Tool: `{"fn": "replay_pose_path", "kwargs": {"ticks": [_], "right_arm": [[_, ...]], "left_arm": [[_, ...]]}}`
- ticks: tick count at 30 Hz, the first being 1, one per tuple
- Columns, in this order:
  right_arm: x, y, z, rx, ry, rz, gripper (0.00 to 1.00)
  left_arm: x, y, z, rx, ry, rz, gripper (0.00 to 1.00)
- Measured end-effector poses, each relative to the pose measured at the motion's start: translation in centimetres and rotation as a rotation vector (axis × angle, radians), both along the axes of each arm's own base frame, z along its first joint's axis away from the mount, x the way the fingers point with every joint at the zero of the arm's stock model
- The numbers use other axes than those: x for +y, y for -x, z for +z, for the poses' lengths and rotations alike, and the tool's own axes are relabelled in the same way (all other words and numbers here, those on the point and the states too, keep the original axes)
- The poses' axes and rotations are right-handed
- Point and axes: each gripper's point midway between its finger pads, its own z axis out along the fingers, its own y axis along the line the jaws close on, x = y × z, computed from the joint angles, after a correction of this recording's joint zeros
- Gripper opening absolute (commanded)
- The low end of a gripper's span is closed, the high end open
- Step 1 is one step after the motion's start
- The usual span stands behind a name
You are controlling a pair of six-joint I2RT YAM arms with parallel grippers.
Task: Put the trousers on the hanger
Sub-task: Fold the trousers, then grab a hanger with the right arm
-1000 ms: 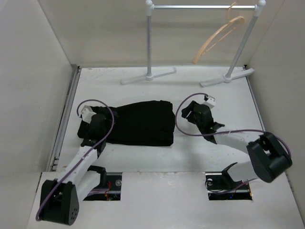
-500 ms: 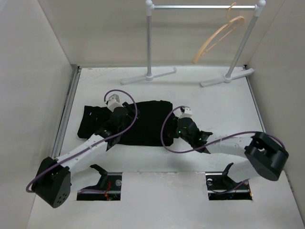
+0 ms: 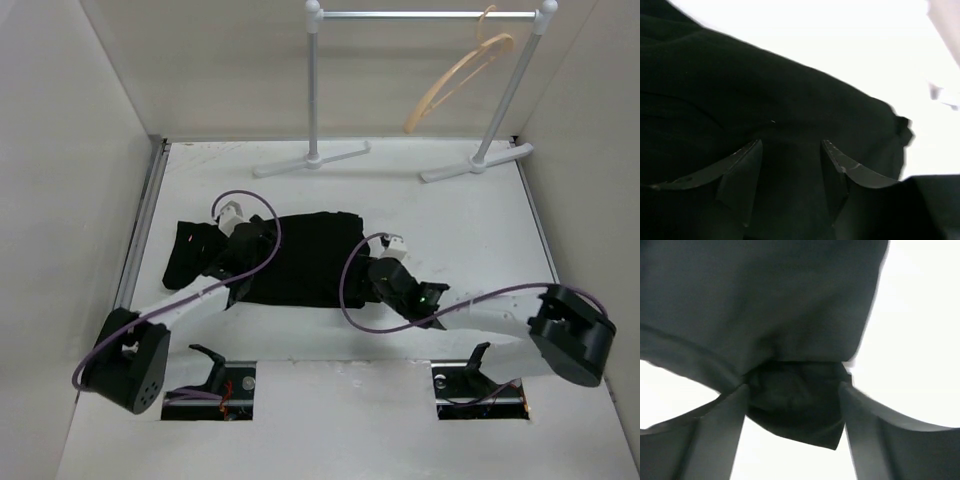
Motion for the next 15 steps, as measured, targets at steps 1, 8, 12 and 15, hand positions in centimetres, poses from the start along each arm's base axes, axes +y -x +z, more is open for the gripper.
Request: {"fn": "replay_pose_path", "kwargs": {"ticks": [1, 8, 12, 15], "right_arm": [[0.0, -0.1, 1.5, -0.025, 0.003, 0.009, 0.87], [-1.1, -3.3, 19.9, -0.352, -0.151, -0.003, 0.77], [-7.9, -10.0, 30.1, -0.555, -0.162, -0.199, 0.54], [-12.7, -15.2, 35.3, -0.64, -0.147, -0.317, 0.86]], "left_arm": [[0.0, 0.2, 0.7, -0.02, 0.01, -0.004, 0.51], [-0.4, 1.3, 8.4, -0.229, 0.089, -0.04, 0.62], [-1.7, 2.4, 8.7, -0.235, 0.08, -0.105, 0.65], [-2.7, 3.3, 7.9, -0.216, 0.066, -0.157, 0.65]]}}
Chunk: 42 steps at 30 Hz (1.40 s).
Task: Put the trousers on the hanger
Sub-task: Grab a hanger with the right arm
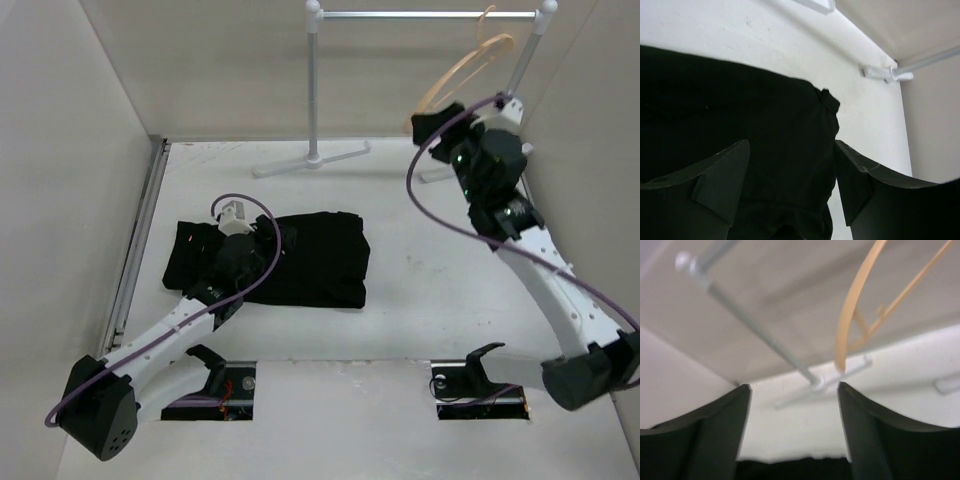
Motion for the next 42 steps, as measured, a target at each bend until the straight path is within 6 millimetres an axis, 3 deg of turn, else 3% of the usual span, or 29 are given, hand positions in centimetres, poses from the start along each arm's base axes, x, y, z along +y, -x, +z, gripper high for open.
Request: {"fn": "replay_pose_path", "kwargs": {"ticks": [2, 4, 10, 14, 16, 18, 23, 27, 30, 37, 42], "right_arm": [[-2.0, -3.3, 1.9, -0.022, 0.005, -0.041, 0.91], [-2.8, -5.9, 2.4, -0.019, 0.011, -0.052, 0.91], [-2.7, -12.1, -0.2, 0.062, 0.034, -0.021, 0.86], [-2.7, -14.4, -2.3, 0.107, 0.044, -0.016, 0.78], [-2.9, -15.3, -2.8, 0.115, 0.044, -0.019, 0.7], [-3.0, -16.0, -2.8, 0.114, 0.041, -0.017, 0.49], [-3.1, -16.5, -2.4, 0.089, 0.022, -0.001, 0.19], [-3.2, -16.1, -1.9, 0.043, 0.009, 0.03, 0.1], [-3.3, -15.3, -1.2, 0.011, 0.006, 0.065, 0.07], [-3.6, -12.0, 2.7, -0.116, -0.001, 0.153, 0.06], [-3.0, -9.2, 0.3, -0.109, 0.015, 0.196, 0.06]], "left_arm": [[-0.6, 0.6, -0.6, 0.014, -0.012, -0.035, 0.65], [-1.2, 1.1, -1.0, 0.023, -0.021, -0.062, 0.65], [-3.1, 2.3, -2.2, 0.045, -0.044, -0.14, 0.66], [-3.8, 2.8, -2.7, 0.057, -0.057, -0.173, 0.66], [-4.1, 2.9, -2.7, 0.054, -0.056, -0.182, 0.66], [-4.3, 2.9, -2.7, 0.051, -0.056, -0.189, 0.65], [-4.4, 3.0, -3.0, 0.058, -0.063, -0.195, 0.65], [-4.5, 3.1, -3.0, 0.057, -0.064, -0.197, 0.65], [-4.5, 3.1, -2.9, 0.055, -0.063, -0.197, 0.65], [-4.4, 3.2, -2.3, 0.04, -0.052, -0.198, 0.67], [-4.2, 3.6, -1.4, 0.026, -0.04, -0.203, 0.67]]}}
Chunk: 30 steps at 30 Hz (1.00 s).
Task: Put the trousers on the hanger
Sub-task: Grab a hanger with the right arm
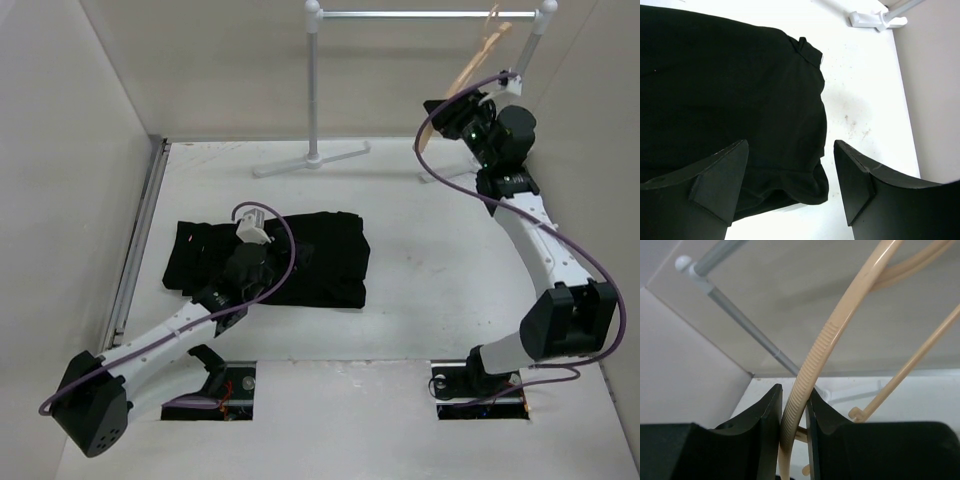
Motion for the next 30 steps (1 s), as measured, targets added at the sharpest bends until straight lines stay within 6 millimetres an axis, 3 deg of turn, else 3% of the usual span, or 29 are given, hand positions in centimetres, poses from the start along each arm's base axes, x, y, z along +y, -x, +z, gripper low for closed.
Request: {"fn": "replay_pose_path", "kwargs": {"ticks": [5, 8, 14, 19, 23, 30], "right_arm": [[0.4, 3.2, -5.8, 0.077, 0.029, 0.024, 0.06], [1.6, 6.5, -9.9, 0.133, 0.054, 0.059, 0.06], [8.0, 16.0, -17.8, 0.204, 0.114, 0.249, 0.05], [11.5, 22.1, -23.6, 0.28, 0.179, 0.372, 0.05], [11.9, 24.0, -24.6, 0.279, 0.191, 0.392, 0.05], [12.0, 24.2, -24.6, 0.272, 0.187, 0.371, 0.05]], "left_arm": [[-0.2, 0.6, 1.2, 0.003, 0.01, -0.028, 0.67], [-1.4, 0.3, 3.7, -0.017, 0.042, -0.068, 0.66], [-6.5, -1.1, 9.2, -0.053, 0.106, -0.201, 0.63], [-10.6, -2.4, 9.1, -0.025, 0.099, -0.289, 0.62], [-13.6, -2.8, 7.3, 0.016, 0.06, -0.351, 0.61], [-17.7, -1.5, 4.0, 0.064, -0.006, -0.454, 0.6]]}}
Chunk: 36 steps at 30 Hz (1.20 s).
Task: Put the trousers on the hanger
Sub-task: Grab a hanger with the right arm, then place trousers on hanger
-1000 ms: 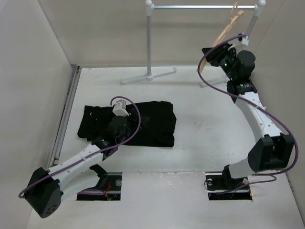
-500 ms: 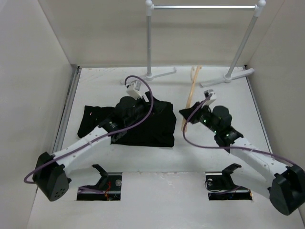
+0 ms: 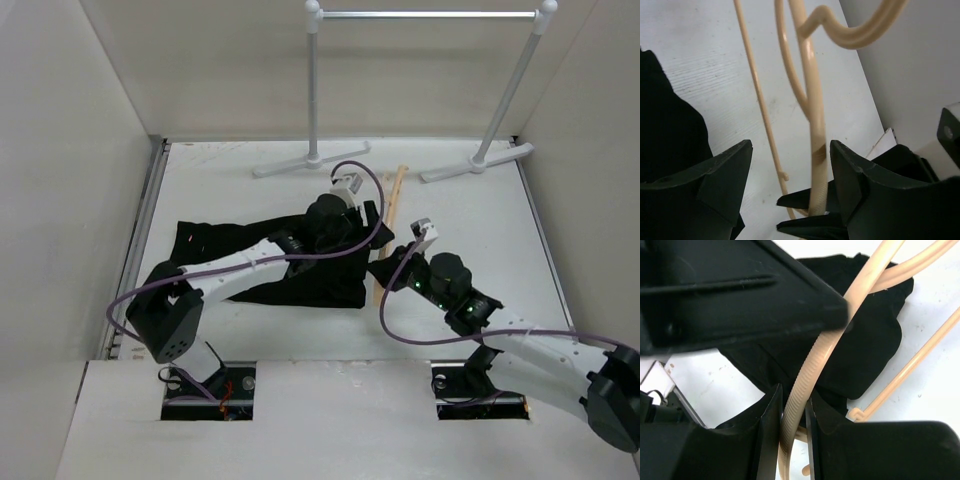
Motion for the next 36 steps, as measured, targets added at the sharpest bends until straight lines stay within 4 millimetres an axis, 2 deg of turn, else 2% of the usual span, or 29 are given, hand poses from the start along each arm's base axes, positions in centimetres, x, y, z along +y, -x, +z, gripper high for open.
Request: {"fn": "replay_pose_path", "kwargs": {"ticks": [4, 9, 13, 15, 17, 19, 21, 23, 25, 26, 29, 31, 33, 36], "right_arm": [[1.0, 0.5, -1.7, 0.036, 0.039, 0.023, 0.05], [1.7, 0.8, -3.2, 0.066, 0.07, 0.025, 0.05], [1.7, 0.6, -3.8, 0.087, 0.068, 0.01, 0.05], [1.7, 0.5, -4.1, 0.097, 0.072, 0.001, 0.08], [1.5, 0.5, -4.5, 0.103, 0.071, -0.01, 0.21], [1.3, 0.5, -4.6, 0.114, 0.06, -0.034, 0.45], [0.8, 0.5, -4.5, 0.123, 0.045, -0.067, 0.59], [0.2, 0.5, -3.9, 0.121, 0.028, -0.097, 0.63], [-0.4, 0.6, -2.8, 0.107, 0.003, -0.118, 0.62], [-0.8, 0.7, -2.1, 0.099, -0.016, -0.127, 0.56], [-2.1, 1.0, 0.0, 0.066, -0.081, -0.159, 0.28], [-3.3, 0.7, 0.8, 0.055, -0.112, -0.198, 0.18], [-4.7, -0.4, 1.1, 0.056, -0.129, -0.255, 0.17], [-5.7, -1.9, -0.9, 0.106, -0.08, -0.315, 0.21]], "left_arm": [[-1.5, 0.1, 0.1, -0.012, -0.004, -0.03, 0.57], [-2.2, -1.0, -1.6, -0.009, -0.044, -0.025, 0.33], [-1.9, -1.9, -3.7, -0.007, -0.099, 0.007, 0.18], [-1.8, -2.1, -4.0, -0.01, -0.113, 0.019, 0.12], [-2.0, -1.9, -4.0, -0.011, -0.111, 0.021, 0.08], [-2.2, -1.7, -4.1, -0.024, -0.112, 0.028, 0.07], [-1.9, -1.6, -4.9, -0.03, -0.123, 0.043, 0.05], [-1.2, -1.5, -6.2, -0.024, -0.142, 0.064, 0.05], [-0.4, -1.3, -7.6, -0.006, -0.165, 0.084, 0.05], [0.0, -1.3, -8.3, 0.002, -0.174, 0.098, 0.05], [0.6, -1.3, -9.2, 0.011, -0.176, 0.13, 0.04], [0.9, -1.4, -9.4, 0.01, -0.156, 0.152, 0.04], [1.2, -1.4, -9.5, 0.008, -0.135, 0.175, 0.04], [1.7, -1.5, -9.4, 0.004, -0.105, 0.213, 0.04]]}}
